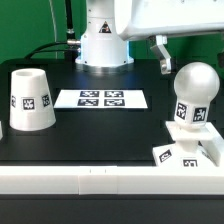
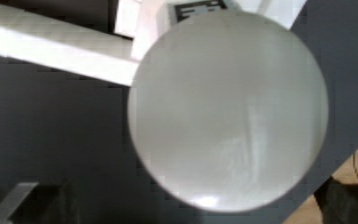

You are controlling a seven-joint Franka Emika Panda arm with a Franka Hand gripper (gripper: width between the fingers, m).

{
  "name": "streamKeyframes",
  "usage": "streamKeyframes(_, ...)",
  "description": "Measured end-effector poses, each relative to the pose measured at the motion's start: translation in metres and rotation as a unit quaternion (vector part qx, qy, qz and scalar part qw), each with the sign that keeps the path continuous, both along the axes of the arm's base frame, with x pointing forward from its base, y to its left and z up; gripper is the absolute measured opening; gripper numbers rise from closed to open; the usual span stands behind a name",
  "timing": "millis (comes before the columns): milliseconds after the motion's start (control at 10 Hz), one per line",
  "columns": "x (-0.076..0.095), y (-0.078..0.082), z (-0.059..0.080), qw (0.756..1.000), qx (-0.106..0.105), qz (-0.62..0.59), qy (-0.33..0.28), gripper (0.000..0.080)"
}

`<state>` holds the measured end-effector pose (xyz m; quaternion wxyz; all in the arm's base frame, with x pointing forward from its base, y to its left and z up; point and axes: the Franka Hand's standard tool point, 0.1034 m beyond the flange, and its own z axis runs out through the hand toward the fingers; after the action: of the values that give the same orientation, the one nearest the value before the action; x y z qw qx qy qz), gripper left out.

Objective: Assemble lamp

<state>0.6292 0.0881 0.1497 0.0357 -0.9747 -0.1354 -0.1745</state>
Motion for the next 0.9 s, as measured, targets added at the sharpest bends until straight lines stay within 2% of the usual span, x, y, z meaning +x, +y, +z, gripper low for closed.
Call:
streamKeyframes(100, 0.001, 0.000, -0.001, 1.000, 0.000, 0.002, 0.004, 0.0698)
streamKeyframes(200, -0.003, 0.001, -0.010, 1.000, -0.001, 0.004, 0.027, 0.0698)
streamKeyframes(400, -0.007, 0.009, -0.012, 0.994, -0.006, 0.019, 0.109, 0.0698)
streamKeyframes(700, -0.012, 0.009, -0.020, 0.982, -0.028, 0.047, 0.180, 0.0698)
streamKeyframes(900, -0.002, 0.008, -0.016, 0.983, -0.045, 0.061, 0.168, 0.0698)
